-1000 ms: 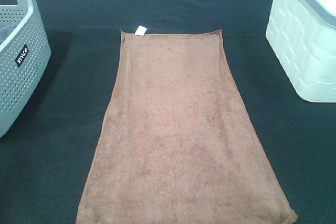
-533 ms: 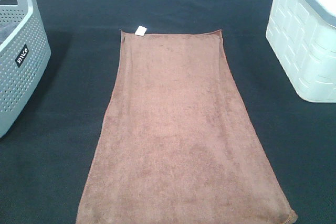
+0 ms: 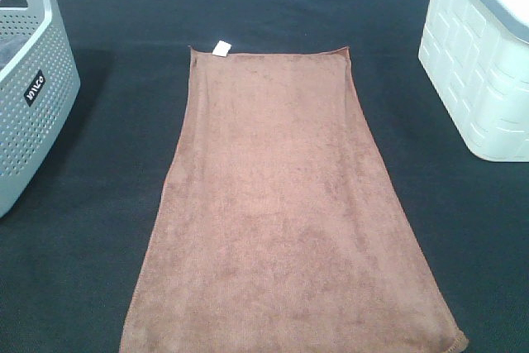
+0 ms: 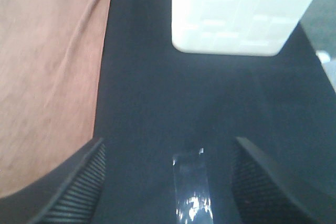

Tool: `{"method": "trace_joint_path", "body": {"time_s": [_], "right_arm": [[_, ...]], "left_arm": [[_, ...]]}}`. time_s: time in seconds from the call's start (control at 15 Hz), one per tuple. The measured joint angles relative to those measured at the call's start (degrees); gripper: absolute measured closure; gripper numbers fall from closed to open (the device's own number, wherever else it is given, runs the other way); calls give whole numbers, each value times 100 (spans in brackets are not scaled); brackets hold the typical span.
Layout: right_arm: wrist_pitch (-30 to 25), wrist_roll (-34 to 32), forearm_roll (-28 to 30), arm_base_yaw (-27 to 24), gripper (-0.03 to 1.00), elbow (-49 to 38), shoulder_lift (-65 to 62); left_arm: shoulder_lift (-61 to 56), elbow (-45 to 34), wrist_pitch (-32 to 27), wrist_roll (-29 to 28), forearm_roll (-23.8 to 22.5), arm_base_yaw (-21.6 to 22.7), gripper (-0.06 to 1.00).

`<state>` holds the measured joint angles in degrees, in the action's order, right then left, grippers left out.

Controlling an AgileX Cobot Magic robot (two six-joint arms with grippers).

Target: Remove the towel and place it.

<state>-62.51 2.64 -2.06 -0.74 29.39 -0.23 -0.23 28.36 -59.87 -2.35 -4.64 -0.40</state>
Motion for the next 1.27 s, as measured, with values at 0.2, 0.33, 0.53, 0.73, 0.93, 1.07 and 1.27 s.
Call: {"method": "trace_joint_path", "body": {"time_s": [0.2,0.33,0.53,0.73,0.93,1.07,1.27], "right_arm": [[132,0,17,0,31,-63,0],[132,0,17,0,31,-63,0],[132,0,17,0,31,-63,0],[132,0,17,0,31,-63,0],[132,0,17,0,31,-63,0],[132,0,17,0,31,-63,0],[132,0,17,0,31,-63,0]], "left_arm": [[0,0,0,-17,34,0,18],[0,0,0,-17,52,0,18],[0,0,0,-17,80,74,18],[0,0,0,-17,229,189,18],[0,0,0,-17,252,189,18],[0,0,0,-17,252,189,18],[0,0,0,-17,252,189,18]]}}
